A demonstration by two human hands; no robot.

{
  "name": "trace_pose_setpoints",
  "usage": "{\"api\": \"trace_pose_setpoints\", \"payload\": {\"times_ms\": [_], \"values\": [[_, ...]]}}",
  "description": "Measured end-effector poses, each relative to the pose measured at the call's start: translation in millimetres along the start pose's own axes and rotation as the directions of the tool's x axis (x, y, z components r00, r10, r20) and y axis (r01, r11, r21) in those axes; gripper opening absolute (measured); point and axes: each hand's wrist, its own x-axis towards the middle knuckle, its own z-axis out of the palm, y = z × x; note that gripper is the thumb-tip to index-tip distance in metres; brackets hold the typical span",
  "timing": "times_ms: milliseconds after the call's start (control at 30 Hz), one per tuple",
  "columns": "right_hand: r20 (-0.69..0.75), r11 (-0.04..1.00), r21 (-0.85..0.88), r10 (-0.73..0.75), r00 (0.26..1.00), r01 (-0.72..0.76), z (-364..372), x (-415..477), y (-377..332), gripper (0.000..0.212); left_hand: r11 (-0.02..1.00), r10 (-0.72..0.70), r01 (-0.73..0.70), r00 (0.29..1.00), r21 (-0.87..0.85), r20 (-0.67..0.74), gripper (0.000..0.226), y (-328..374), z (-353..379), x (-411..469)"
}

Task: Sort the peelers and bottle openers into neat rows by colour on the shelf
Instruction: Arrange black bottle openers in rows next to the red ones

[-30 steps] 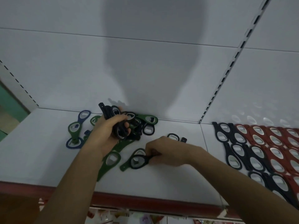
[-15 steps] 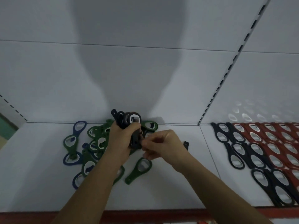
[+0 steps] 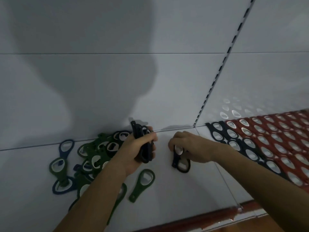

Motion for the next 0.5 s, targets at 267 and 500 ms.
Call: {"api": "trace_pose_setpoints", "payload": {"times_ms": [267, 500], "values": [[-0.244, 0.867, 0.491, 0.048, 0.969, 0.081, -33.6, -11.7, -23.2, 0.017, 0.972, -0.083, 0.052, 0.988, 0.227, 0.127, 0.045, -9.5, 9.3, 2.9], [-0.537, 0.924, 0.38, 0.254, 0.804, -0.037, -19.6, -14.0, -38.7, 0.008, 0.978, -0.206, 0.202, 0.962, 0.04, 0.18, 0.027, -15.1, 14.8, 2.9]]}}
